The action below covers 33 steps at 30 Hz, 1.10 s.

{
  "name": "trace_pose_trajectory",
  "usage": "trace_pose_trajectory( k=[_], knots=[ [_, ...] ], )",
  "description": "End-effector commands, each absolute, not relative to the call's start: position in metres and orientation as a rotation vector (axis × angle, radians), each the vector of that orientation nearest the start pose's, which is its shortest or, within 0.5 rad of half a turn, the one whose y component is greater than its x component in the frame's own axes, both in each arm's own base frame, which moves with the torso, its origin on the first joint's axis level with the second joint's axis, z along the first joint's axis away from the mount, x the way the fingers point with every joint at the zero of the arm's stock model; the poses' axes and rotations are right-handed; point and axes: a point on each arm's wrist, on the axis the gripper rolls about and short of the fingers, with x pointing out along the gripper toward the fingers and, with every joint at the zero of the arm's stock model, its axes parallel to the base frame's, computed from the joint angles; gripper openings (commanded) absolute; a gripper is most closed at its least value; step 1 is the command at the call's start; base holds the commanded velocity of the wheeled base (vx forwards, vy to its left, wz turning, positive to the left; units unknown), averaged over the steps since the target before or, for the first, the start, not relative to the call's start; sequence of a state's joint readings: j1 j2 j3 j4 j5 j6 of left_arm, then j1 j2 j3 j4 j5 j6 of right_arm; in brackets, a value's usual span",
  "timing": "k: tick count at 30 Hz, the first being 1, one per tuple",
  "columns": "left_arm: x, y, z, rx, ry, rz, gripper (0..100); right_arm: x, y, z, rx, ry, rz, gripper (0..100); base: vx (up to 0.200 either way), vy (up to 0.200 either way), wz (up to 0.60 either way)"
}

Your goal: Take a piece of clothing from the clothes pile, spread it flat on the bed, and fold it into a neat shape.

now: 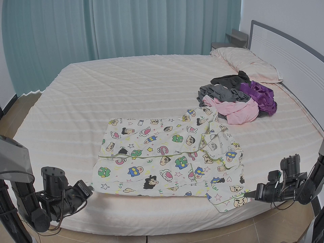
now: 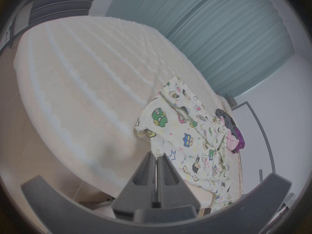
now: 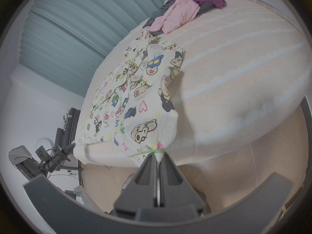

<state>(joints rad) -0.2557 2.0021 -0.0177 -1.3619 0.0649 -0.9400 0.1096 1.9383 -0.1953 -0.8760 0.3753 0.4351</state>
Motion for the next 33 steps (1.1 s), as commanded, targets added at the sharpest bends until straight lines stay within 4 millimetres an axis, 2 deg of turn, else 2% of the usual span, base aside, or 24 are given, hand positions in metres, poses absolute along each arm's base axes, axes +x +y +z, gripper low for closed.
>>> trace_pose_trajectory(
  k=[1,7,13,22,33],
  knots=[
    [0.193,-0.046,0.043,-0.803,0.573,0.086,0,0.189,0.028,0.037,0.497,0.912,0.271,0,0.000,0.000,0.00],
    [0.181,-0.047,0.034,-0.726,0.714,0.123,0,0.174,0.022,0.034,0.449,0.943,0.264,0,0.000,0.000,0.00],
    [0.166,-0.044,0.024,-0.574,0.882,0.141,0,0.161,0.016,0.033,0.419,0.953,0.252,0,0.000,0.000,0.00],
    [0.151,-0.059,0.017,-0.473,1.000,0.084,0,0.149,0.011,0.028,0.361,1.014,0.253,0,0.000,0.000,0.00],
    [0.138,-0.065,0.017,-0.415,1.073,0.064,0,0.139,0.007,0.029,0.327,1.057,0.250,0,0.000,0.000,0.00]
  ],
)
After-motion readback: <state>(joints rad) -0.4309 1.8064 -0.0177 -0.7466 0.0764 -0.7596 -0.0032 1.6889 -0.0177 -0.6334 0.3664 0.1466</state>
